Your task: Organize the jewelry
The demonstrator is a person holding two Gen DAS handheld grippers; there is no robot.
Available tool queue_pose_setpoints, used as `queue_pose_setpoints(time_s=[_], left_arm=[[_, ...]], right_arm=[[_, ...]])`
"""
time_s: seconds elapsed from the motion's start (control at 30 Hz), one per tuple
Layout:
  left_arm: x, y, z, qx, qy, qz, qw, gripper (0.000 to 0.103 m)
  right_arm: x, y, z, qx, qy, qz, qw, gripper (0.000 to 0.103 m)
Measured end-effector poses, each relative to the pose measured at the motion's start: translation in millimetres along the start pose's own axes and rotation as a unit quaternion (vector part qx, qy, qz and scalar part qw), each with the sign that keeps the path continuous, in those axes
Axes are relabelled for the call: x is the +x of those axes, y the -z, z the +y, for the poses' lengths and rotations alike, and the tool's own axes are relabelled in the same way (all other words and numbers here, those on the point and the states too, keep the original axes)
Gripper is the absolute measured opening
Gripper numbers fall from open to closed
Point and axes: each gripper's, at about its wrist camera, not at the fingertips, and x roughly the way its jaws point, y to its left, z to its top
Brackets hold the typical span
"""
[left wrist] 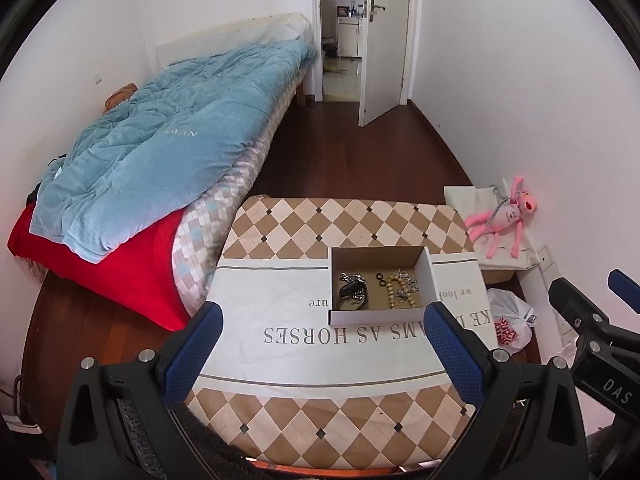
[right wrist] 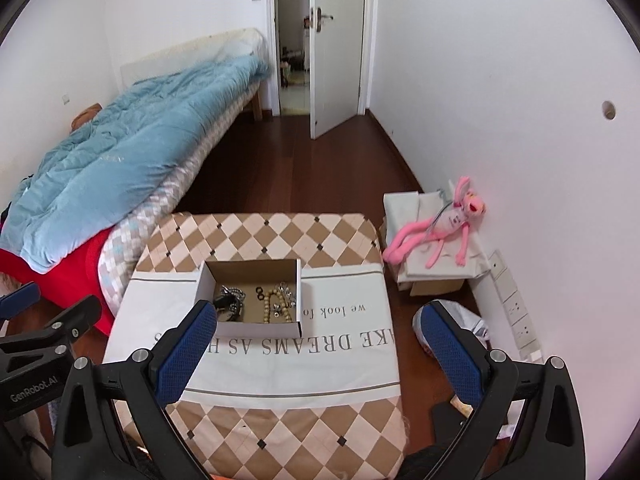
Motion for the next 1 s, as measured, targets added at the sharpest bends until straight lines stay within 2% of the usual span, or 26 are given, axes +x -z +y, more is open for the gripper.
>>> queue_pose_setpoints(time_s=[0.2,0.5,0.73,1.0], left_arm=[[-22,0,3,-0.006,0.002,-0.011,0.9999,0.103],[-31,4,1,-0.005,0.011,-0.005,0.9999,0.103],[-15,-4,-3,-0.015,0.009,0.021,0.9996,0.103],[19,-19,-3,-0.022,0.005,0.049,0.9985,0.103]], right_arm=[[-33,0,0,-0.001,-0.005,-0.016,1.0,0.103],[-51,3,-5,0.004,-0.006,-0.018,1.0,0.103],[-43,1,-8,0.007,0.0,-0.005,1.0,0.103],[-9,-18,-1,0.001,0.01,0.011,1.0,0.103]])
